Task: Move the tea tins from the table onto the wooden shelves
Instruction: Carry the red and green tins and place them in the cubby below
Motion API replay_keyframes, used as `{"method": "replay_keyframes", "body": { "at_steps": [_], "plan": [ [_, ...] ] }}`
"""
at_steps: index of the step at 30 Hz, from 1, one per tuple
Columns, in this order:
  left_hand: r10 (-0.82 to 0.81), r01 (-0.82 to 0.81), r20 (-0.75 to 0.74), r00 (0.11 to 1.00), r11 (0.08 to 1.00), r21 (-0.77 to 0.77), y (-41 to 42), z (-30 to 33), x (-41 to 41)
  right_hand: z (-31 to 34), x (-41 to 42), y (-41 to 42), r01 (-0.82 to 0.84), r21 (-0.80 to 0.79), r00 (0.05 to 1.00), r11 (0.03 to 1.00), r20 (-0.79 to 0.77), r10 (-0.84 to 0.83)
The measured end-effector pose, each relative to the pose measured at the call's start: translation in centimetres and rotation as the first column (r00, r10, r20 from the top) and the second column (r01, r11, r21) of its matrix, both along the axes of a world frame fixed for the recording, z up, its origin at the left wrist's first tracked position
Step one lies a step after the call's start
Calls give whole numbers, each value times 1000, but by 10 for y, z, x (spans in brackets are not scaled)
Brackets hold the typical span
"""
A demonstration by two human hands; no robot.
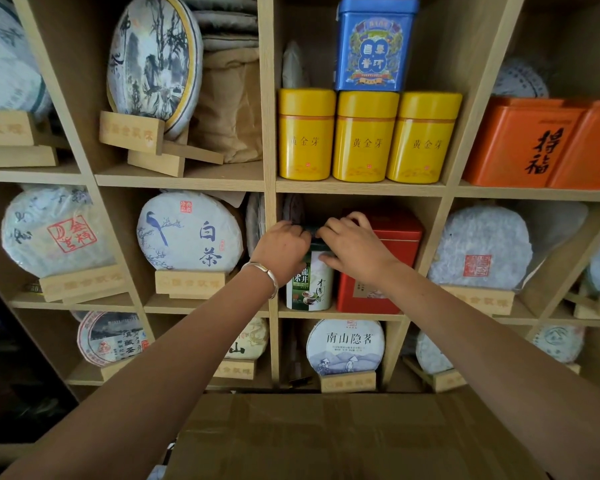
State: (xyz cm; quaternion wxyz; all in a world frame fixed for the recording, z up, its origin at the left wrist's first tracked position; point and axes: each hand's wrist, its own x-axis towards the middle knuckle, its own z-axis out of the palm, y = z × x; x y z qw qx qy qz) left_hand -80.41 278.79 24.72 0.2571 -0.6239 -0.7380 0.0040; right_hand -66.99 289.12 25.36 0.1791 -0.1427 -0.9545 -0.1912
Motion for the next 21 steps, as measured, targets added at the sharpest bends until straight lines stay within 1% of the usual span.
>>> {"method": "replay_keyframes", "body": {
  "at_steps": [3, 6, 9, 13, 17, 21],
  "plan": [
    [-13, 13, 20, 1000, 1000, 8, -2, -1, 0, 1, 1, 0, 2, -5, 1000, 1000, 4, -2],
    [-89, 86, 63, 994, 994, 61, -7, -6, 0, 1, 1, -1, 3, -5, 1000, 1000, 15, -3],
    [-183, 161, 156, 971, 976, 144, -19, -7, 0, 3, 5, -3, -4, -16, 1000, 1000, 7, 4],
    [-289, 229, 204, 935, 935, 271, -37, -7, -2, 8, 15, -10, -21, -38, 999, 999, -47, 19],
    [-317, 242, 260, 912, 929, 281, -50, -8, -1, 9, 32, -23, -24, -34, 995, 999, -102, 20],
    [-368, 295, 289, 884, 917, 268, -56, -9, 9, 10, 60, -45, 25, -14, 988, 1000, -155, -26]
  ]
}}
